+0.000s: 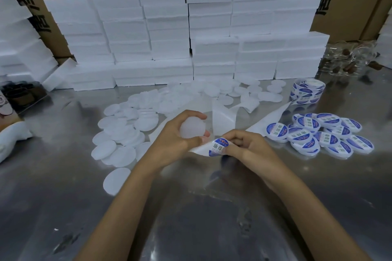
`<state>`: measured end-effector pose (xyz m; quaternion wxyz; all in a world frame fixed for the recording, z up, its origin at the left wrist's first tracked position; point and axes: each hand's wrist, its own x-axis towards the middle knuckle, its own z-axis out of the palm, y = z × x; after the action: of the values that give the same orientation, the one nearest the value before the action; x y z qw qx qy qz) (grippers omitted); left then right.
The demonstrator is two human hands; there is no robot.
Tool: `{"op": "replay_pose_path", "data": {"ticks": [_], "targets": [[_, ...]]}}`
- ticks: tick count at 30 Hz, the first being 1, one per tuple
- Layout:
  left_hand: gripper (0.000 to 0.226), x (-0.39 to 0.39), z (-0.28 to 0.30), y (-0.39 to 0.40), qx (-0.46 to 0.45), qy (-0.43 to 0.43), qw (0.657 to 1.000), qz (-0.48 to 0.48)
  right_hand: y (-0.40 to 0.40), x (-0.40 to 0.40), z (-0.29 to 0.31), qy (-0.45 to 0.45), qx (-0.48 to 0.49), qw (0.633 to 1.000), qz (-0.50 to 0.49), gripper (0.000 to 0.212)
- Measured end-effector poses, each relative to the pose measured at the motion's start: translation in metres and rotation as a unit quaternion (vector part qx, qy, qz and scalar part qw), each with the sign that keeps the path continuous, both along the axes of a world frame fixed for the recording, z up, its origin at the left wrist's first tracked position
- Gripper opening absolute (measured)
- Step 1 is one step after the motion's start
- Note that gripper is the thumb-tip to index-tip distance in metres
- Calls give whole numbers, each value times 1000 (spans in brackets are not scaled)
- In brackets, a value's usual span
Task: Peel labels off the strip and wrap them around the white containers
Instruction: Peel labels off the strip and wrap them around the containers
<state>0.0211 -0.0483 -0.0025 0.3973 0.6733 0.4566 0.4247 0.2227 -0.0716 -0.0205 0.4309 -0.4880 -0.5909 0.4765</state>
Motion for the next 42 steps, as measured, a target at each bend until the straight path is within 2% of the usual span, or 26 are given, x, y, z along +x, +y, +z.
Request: {"op": "replay_pose_path", "data": {"ticks": [5,10,15,19,21,24,29,31,33,35,38,40,42], "targets": [[41,7,-5,3,12,10,1000,19,-4,-5,1,13,41,999,-13,16],[43,10,-9,5,27,40,999,7,-9,-12,0,-35,115,993,-21,37],[40,10,-9,8,16,87,995,40,-10,-14,0,-36,132,990,-42,22],[40,6,-13,11,10,82,994,67,-9,-14,3,-46,168,982,-70,15],[39,4,-15,12,12,103,992,78,-9,-12,6,-14,165,984,-70,12],[36,1,-19,15,20,153,984,86,-8,-8,10,81,145,984,-67,12],[36,0,-18,15,29,199,973,110,-6,-2,12,148,150,974,-81,27],[30,1,-14,10,63,154,977,134,-5,-1,13,175,129,972,-91,28],[27,4,-5,6,81,46,984,149,-5,-2,13,190,114,971,-94,26],[27,9,8,1,31,-113,985,125,-6,-4,14,190,115,970,-94,26],[44,23,23,-8,-94,-337,937,18,-9,-11,18,177,141,969,-96,25],[58,32,24,-16,-148,-385,910,-36,-10,-15,21,169,167,966,-104,26],[66,39,22,-21,-186,-389,899,-72,-11,-18,23,169,183,962,-110,27]]}}
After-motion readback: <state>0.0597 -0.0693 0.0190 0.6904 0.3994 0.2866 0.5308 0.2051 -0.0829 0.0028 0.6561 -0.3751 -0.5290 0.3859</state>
